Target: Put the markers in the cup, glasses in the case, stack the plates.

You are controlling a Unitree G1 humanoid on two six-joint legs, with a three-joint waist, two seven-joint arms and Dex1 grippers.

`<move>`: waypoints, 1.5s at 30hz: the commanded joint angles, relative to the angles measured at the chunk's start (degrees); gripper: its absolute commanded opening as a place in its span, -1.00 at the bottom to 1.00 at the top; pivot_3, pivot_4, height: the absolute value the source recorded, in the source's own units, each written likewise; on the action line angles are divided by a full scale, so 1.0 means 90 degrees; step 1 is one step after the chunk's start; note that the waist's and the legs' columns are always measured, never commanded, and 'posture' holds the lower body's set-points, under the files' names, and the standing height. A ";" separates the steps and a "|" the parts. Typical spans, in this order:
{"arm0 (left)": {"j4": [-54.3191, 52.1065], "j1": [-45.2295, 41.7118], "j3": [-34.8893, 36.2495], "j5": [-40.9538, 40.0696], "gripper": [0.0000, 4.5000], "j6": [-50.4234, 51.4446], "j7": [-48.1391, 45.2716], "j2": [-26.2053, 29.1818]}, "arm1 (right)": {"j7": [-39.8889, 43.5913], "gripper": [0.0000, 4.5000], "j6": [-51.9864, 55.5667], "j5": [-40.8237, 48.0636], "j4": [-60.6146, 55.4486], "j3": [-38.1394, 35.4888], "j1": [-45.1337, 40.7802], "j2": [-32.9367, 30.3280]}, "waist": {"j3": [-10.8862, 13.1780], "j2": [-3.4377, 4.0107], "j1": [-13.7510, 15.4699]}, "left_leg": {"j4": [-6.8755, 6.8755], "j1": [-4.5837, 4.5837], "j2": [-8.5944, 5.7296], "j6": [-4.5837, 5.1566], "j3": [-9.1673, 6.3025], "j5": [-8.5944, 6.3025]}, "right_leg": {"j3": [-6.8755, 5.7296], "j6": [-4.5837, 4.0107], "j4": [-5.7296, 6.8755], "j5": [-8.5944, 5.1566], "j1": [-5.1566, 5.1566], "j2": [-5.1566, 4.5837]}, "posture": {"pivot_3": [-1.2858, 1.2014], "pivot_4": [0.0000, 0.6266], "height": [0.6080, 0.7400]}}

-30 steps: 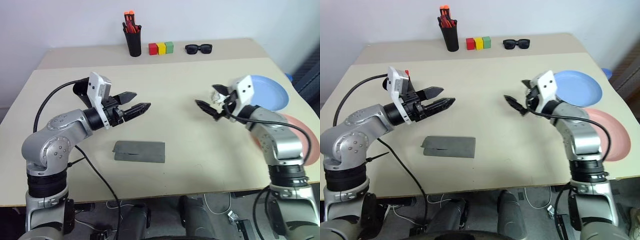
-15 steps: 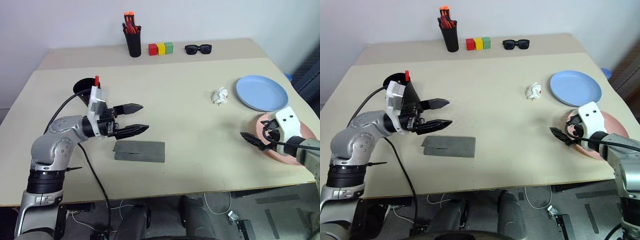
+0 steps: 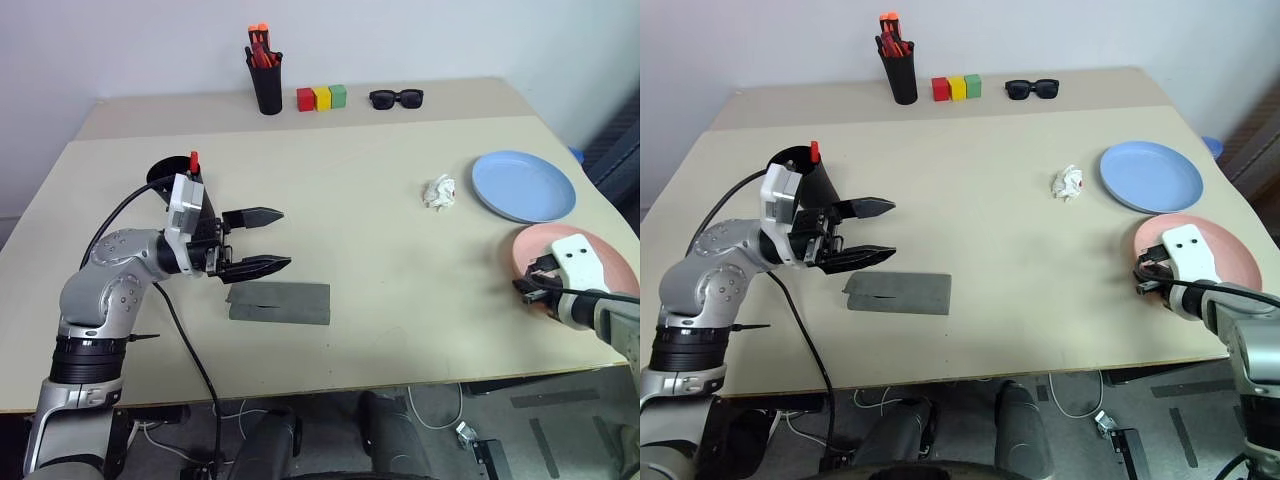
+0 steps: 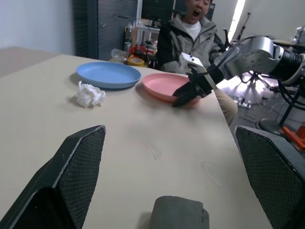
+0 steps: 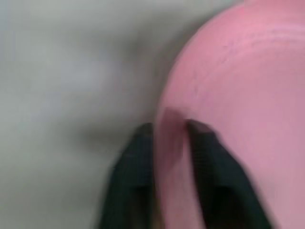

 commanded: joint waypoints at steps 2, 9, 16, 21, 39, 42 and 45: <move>-0.0007 0.0059 0.0169 -0.0033 1.00 -0.0179 -0.0037 0.0113 | -0.0131 -0.97 -0.0037 -0.0128 0.0363 -0.0109 -0.0256 -0.0125 | -0.0001 -0.0001 0.0005 | 0.0009 0.0000 0.0000 0.0003 -0.0001 -0.0002 | -0.0001 0.0000 0.0000 0.0000 0.0005 0.0001 | 0.03 -0.52 1.00; -0.0003 0.0050 0.0186 -0.0045 1.00 -0.0238 0.0115 0.0105 | -0.0600 -0.97 -0.0243 -0.0512 0.0785 -0.0112 -0.1106 -0.0365 | 0.0000 0.0003 0.0007 | 0.0023 -0.0005 0.0001 0.0009 0.0000 -0.0005 | 0.0000 0.0001 0.0000 0.0000 0.0007 0.0000 | 0.03 -0.52 1.00; -0.0235 0.0043 0.0170 -0.0082 1.00 -0.0176 0.0538 0.0015 | -0.0727 -0.97 -0.1885 -0.1096 0.2126 0.0666 -0.2681 -0.0140 | 0.0004 0.0011 -0.0028 | 0.0022 -0.0002 0.0008 0.0012 0.0010 -0.0007 | 0.0005 0.0002 0.0001 0.0001 0.0004 0.0009 | 0.03 -0.52 1.00; -0.0416 0.0145 0.0274 -0.0190 1.00 -0.0075 0.0864 -0.0033 | -0.0623 -0.97 -0.3429 -0.1681 0.4168 0.1569 -0.4015 0.0395 | 0.0004 0.0012 -0.0037 | 0.0028 -0.0005 0.0007 0.0013 0.0015 -0.0008 | 0.0006 0.0002 -0.0004 0.0002 0.0005 0.0009 | 0.03 -0.52 1.00; -0.1133 0.0625 0.0432 -0.0502 1.00 0.0369 0.1544 -0.0015 | -0.0074 0.33 -0.5120 -0.0987 0.6573 0.1192 -0.5747 0.1572 | 0.0006 0.0015 -0.0073 | 0.0019 -0.0006 0.0011 0.0012 0.0019 -0.0008 | 0.0013 0.0001 -0.0003 0.0003 -0.0005 0.0017 | 0.03 -0.52 1.00; -0.1059 0.0534 0.0413 -0.0533 1.00 0.0351 0.1559 -0.0029 | 0.0020 0.33 -0.4914 -0.0915 0.6079 0.1254 -0.5507 0.1893 | 0.0006 0.0015 -0.0082 | 0.0019 -0.0005 0.0019 0.0011 0.0019 -0.0009 | 0.0014 -0.0003 -0.0004 0.0006 -0.0006 0.0025 | 0.03 -0.52 1.00; -0.1027 0.0479 0.0395 -0.0523 1.00 0.0340 0.1553 -0.0023 | -0.0189 0.33 -0.4999 -0.1136 0.6276 0.1391 -0.5419 0.2106 | 0.0006 0.0015 -0.0061 | 0.0020 -0.0005 0.0020 0.0011 0.0019 -0.0009 | 0.0014 -0.0004 -0.0004 0.0006 -0.0006 0.0027 | 0.03 -0.52 1.00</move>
